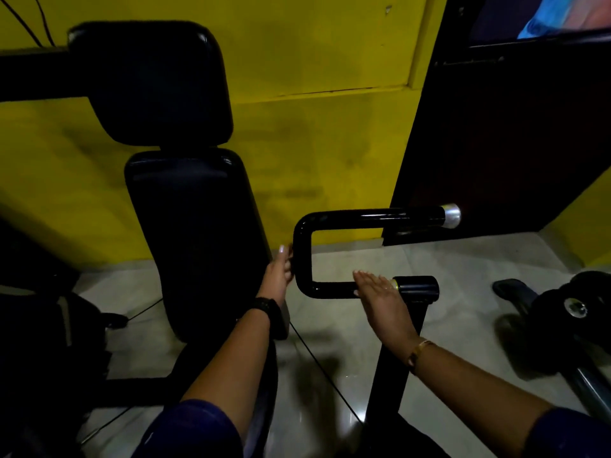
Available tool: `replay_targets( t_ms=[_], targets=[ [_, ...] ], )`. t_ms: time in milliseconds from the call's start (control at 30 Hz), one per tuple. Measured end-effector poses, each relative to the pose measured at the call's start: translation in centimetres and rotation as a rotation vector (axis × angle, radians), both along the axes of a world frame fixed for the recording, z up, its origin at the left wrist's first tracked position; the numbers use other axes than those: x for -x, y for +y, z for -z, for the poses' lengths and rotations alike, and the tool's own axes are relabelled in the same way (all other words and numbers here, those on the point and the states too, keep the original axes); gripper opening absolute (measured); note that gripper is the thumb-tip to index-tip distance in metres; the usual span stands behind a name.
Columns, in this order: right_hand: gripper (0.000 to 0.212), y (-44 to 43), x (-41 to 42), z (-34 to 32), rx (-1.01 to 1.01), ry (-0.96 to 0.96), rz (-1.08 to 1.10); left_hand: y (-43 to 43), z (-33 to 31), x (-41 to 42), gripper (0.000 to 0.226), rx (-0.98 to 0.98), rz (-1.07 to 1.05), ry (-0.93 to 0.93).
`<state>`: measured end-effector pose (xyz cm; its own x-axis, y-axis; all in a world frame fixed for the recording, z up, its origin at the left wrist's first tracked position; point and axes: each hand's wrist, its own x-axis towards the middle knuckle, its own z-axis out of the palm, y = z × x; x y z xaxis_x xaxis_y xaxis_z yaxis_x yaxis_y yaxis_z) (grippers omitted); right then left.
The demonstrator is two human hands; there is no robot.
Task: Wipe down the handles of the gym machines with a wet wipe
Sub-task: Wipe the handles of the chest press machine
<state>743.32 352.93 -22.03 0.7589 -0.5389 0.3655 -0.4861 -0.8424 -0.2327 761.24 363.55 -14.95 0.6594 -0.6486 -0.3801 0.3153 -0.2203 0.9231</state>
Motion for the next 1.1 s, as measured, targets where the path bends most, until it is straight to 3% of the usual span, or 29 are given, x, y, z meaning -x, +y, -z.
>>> replay_targets(
  t_ms=[100,200,333,533,633,700,800,867,967,1100],
  targets=[
    [0.051,2.4,-1.3,0.5,0.039,-0.005,0.041,0.4,0.4,0.5,0.063,0.019,0.019,0.142],
    [0.057,4.4,-3.3,0.2,-0.117,-0.027,0.235,0.6,1.4,0.3,0.075,0.115,-0.043,0.252],
    [0.056,8.0,-7.5,-0.9,-0.228,-0.102,0.175,0.7,2.7,0.1,0.081,0.134,-0.108,0.335],
    [0.034,8.3,-7.3,-5.1,-0.752,-0.388,0.32,0.9,3.2,-0.5,0.088,0.158,-0.119,0.42],
    [0.025,7.8,-6.2,-5.3,-0.893,-0.548,0.153,0.9,3.4,-0.6,0.091,0.142,-0.131,0.417],
    [0.03,7.4,-5.5,-5.2,-0.68,-0.488,-0.09,0.8,3.4,-0.6,0.093,0.155,-0.149,0.433],
    [0.045,4.8,-5.1,-3.6,0.04,-0.178,-0.58,0.9,3.3,-0.7,0.097,0.184,-0.131,0.465],
    [0.039,2.5,-5.5,-2.8,0.452,0.065,-0.762,1.0,3.3,-0.7,0.098,0.19,-0.124,0.475],
    [0.033,-0.1,-6.8,-3.6,0.717,0.238,-0.847,1.0,3.0,-0.7,0.095,0.209,-0.125,0.475],
    [0.031,-1.5,-9.1,-7.8,0.826,0.123,-0.749,0.8,2.4,-0.6,0.086,0.204,-0.125,0.473]
  ],
)
